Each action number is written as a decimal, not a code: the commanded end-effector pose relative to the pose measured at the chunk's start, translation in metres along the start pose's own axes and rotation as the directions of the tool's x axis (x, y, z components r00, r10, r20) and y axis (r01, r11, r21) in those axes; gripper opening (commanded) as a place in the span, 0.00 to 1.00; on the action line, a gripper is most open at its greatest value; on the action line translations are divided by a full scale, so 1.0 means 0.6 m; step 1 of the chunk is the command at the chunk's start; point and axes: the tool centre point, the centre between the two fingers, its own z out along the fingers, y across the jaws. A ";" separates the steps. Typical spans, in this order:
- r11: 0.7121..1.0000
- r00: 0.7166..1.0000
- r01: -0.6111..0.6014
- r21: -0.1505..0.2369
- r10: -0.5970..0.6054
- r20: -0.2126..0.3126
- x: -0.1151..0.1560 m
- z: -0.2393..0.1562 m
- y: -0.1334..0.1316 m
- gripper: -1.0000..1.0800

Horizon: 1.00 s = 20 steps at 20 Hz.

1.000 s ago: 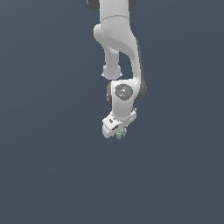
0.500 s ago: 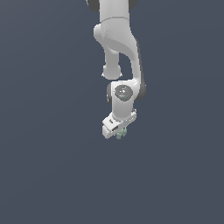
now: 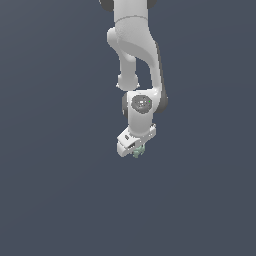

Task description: Pick up the object and move it to a goal position.

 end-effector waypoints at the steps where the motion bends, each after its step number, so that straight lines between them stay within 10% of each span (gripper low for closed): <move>1: 1.000 1.000 0.000 -0.001 0.000 -0.001 -0.001 -0.014 -0.002 0.00; 20: 1.000 1.000 0.002 -0.001 -0.002 0.000 -0.024 -0.295 -0.057 0.00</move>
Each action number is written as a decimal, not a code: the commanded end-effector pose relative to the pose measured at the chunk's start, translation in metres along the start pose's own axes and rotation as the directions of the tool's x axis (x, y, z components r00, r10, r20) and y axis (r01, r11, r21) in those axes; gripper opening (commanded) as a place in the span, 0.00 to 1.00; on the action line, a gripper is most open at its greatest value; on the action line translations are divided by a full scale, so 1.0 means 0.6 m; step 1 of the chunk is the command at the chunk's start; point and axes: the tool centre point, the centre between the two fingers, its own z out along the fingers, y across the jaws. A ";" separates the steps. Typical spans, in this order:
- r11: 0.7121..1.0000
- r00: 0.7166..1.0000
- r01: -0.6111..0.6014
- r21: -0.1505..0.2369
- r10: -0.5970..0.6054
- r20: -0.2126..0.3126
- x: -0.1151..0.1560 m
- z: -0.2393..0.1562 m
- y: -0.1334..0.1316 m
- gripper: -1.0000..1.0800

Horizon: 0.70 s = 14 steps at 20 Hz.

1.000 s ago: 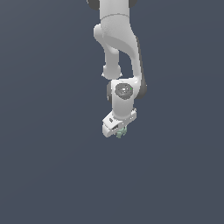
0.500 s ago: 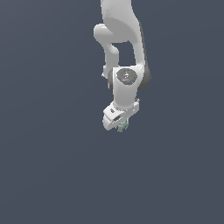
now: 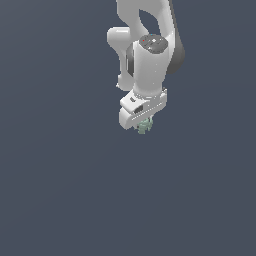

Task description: Pick up the object and move it to a goal position.

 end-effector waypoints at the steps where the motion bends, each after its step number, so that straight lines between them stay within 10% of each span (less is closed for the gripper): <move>1: 1.000 1.000 0.001 0.001 -0.001 0.000 -0.004 -0.051 -0.010 0.00; 14: 1.000 1.000 0.001 0.002 -0.001 -0.001 -0.020 -0.288 -0.052 0.00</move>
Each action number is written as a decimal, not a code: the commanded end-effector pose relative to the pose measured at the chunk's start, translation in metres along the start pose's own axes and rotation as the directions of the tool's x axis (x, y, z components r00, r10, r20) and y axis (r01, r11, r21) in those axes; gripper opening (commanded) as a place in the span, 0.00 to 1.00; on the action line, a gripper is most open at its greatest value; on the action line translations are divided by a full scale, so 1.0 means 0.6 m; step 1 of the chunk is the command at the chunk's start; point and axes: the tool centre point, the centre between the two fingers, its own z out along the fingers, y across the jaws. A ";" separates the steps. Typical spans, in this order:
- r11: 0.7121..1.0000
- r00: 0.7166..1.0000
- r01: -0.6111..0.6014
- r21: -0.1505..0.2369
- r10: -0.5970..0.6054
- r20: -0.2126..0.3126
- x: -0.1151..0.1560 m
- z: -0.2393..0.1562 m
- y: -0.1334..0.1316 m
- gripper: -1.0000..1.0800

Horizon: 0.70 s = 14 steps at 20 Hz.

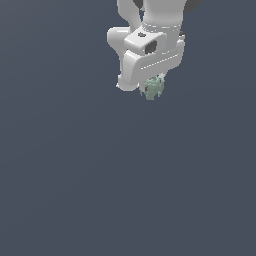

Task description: Pick up the object and move it to a goal position.

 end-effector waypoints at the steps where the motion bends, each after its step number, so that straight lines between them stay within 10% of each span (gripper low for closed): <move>1: 1.000 1.000 -0.001 0.001 0.001 0.001 -0.003 -0.041 -0.007 0.00; 14: 1.000 1.000 -0.002 0.000 0.002 0.001 -0.005 -0.157 -0.023 0.00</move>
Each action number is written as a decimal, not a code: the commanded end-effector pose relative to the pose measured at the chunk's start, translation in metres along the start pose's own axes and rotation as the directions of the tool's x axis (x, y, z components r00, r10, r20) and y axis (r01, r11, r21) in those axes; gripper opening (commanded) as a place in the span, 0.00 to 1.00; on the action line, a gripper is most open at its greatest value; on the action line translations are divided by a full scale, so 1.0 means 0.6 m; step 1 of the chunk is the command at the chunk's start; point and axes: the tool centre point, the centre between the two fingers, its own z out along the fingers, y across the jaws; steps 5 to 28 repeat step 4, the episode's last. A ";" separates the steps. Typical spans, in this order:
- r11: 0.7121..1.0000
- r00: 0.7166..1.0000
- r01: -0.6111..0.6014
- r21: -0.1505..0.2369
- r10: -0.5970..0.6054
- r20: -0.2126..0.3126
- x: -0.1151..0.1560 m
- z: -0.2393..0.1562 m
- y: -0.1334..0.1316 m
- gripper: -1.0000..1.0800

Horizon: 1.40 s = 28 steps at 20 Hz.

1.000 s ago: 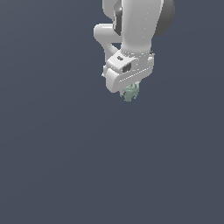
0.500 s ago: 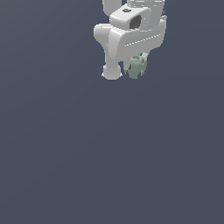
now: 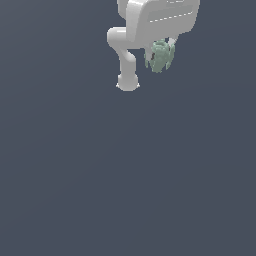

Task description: Pick up the object and move it to a goal position.

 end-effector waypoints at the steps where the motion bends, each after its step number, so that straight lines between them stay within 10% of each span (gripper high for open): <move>1: 1.000 1.000 0.000 0.001 0.000 0.001 0.000 -0.010 -0.001 0.00; 28: 1.000 1.000 -0.001 0.000 0.001 0.001 0.000 -0.013 -0.001 0.00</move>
